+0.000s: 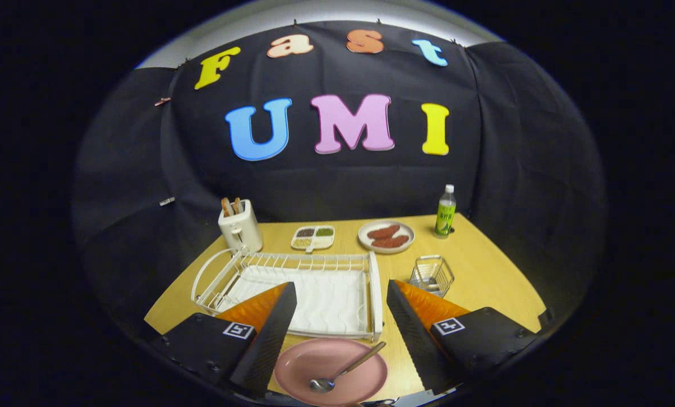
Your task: Take the plate from the dish rack, then take the spoon from the basket and place it into the plate.
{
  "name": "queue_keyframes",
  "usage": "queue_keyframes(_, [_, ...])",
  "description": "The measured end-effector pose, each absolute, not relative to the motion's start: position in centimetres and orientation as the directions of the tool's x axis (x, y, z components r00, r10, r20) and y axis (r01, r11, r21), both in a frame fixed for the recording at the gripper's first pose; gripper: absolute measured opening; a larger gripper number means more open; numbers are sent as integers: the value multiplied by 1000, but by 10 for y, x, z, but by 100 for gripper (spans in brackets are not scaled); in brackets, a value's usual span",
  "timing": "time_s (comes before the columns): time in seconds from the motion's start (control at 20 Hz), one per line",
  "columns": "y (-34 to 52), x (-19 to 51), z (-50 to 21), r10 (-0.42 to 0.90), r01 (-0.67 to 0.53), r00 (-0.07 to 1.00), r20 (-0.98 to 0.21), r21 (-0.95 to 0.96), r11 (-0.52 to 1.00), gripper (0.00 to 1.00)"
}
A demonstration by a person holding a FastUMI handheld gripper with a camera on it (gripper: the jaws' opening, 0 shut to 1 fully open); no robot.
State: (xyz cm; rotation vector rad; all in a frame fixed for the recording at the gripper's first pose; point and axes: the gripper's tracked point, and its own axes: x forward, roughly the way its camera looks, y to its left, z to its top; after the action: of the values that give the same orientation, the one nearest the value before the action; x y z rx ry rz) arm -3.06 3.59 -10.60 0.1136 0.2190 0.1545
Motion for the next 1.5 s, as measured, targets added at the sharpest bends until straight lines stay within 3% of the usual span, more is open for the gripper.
queue_keyframes(0.2, [24,-47,-45,142,-137,988,-64,73,988,98])
queue_keyframes(0.45, [-11,-70,-8,66,-68,998,21,68,995,97])
queue_keyframes(0.65, [-39,-77,-16,44,-44,999,7,36,998,97])
queue_keyframes(1.5, [-55,-68,-17,164,-164,986,1,75,984,97])
